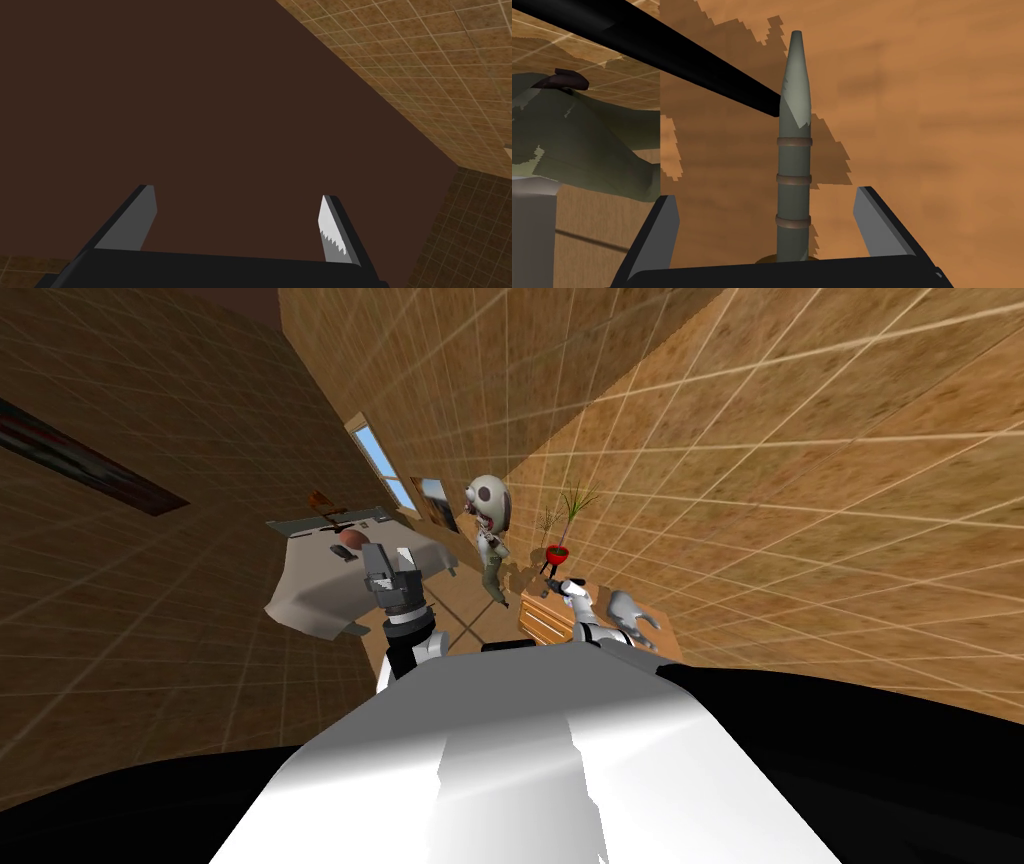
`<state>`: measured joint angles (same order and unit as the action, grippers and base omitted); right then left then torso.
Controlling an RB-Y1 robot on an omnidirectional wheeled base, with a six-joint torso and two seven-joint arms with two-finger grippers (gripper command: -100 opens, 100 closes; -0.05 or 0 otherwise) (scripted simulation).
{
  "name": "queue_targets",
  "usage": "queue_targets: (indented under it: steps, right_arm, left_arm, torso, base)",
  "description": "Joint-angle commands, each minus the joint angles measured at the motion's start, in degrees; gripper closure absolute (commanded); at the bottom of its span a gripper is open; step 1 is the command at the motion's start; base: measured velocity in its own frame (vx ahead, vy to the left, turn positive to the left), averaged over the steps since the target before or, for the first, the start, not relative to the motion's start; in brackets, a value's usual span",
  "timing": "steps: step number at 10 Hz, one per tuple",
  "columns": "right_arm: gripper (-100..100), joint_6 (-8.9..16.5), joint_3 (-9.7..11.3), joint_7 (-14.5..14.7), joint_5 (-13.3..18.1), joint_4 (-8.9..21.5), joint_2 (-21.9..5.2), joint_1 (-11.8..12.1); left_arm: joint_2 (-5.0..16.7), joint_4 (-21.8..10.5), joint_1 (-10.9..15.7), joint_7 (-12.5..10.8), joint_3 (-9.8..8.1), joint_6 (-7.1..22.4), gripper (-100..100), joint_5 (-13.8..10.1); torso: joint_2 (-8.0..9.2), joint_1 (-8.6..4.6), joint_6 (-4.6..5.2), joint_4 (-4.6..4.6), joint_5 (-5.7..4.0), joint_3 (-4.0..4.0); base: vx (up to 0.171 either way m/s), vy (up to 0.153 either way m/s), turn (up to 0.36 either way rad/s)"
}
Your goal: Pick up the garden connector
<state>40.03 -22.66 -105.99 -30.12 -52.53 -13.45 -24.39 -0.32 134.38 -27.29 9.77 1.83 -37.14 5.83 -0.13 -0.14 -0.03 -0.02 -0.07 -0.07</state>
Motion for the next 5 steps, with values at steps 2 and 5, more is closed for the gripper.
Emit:
queue_targets:
  steps: [2,5]
  right_arm:
    - [-100,-1.90,1.34,-2.91,1.32,0.04,0.52,0.52]
    - [100,-2.36,1.72,-3.76,1.73,-0.08,0.70,0.71]
  left_arm:
    - [0.00,0.00,0.00,0.00,0.00,0.00,0,0.00]
    - [0.00,0.00,0.00,0.00,0.00,0.00,0,0.00]
  torso:
    - [0.01,-0.02,-0.01,0.00,-0.01,0.00]
    - [0.04,0.13,0.01,0.01,0.03,0.02]
  base:
    - [0.003,-0.070,0.086]
    - [-0.005,-0.033,0.046]
